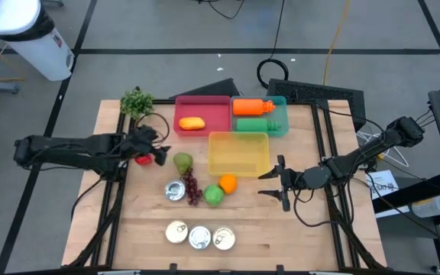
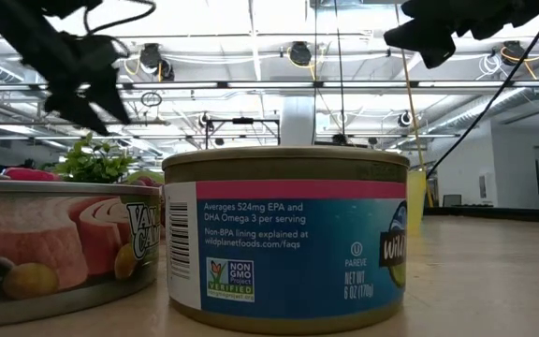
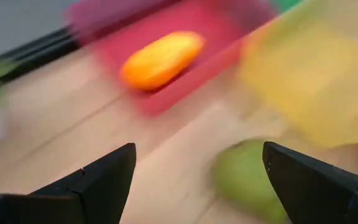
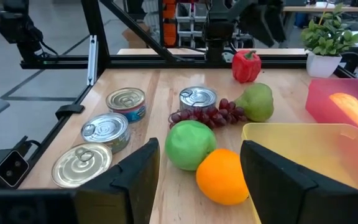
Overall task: Pick & Place Food Item
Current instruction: Put the red bell pepper into the red bin
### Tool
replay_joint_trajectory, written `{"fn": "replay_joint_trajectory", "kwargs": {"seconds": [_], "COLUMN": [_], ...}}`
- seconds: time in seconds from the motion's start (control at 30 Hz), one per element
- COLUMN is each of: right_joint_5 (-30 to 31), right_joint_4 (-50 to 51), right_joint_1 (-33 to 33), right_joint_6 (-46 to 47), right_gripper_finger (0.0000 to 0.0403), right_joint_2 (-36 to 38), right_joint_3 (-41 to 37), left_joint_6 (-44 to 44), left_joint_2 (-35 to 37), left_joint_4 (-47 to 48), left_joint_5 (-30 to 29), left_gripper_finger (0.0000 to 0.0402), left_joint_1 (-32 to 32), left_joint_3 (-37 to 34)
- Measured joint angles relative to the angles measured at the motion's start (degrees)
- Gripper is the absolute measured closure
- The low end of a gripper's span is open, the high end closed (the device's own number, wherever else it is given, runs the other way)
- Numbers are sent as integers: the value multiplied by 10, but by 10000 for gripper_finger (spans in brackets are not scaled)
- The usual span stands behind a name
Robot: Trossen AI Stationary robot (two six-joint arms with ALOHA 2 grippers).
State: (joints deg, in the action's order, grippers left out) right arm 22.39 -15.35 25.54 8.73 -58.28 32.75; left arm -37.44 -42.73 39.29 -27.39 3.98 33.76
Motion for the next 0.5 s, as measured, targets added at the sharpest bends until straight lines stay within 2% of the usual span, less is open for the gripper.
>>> {"fn": "replay_joint_trajectory", "kwargs": {"seconds": [0.07,0.17,0.27,0.4,0.5], "right_joint_5": [0,1,1,1,1], "right_joint_4": [-4,-13,-22,-27,-26], "right_joint_1": [0,0,-1,-1,-1], "right_joint_6": [-2,-9,-19,-20,-19], "right_gripper_finger": [194,195,195,195,195], "right_joint_2": [0,0,0,0,0], "right_joint_3": [0,0,0,0,0], "left_joint_6": [-56,-102,-112,-137,-148], "left_joint_2": [2,-11,-28,-55,-78], "left_joint_4": [91,198,255,302,319], "left_joint_5": [-10,5,42,120,139], "left_gripper_finger": [46,46,46,46,46], "left_joint_1": [3,10,15,26,32], "left_joint_3": [30,84,112,108,105]}}
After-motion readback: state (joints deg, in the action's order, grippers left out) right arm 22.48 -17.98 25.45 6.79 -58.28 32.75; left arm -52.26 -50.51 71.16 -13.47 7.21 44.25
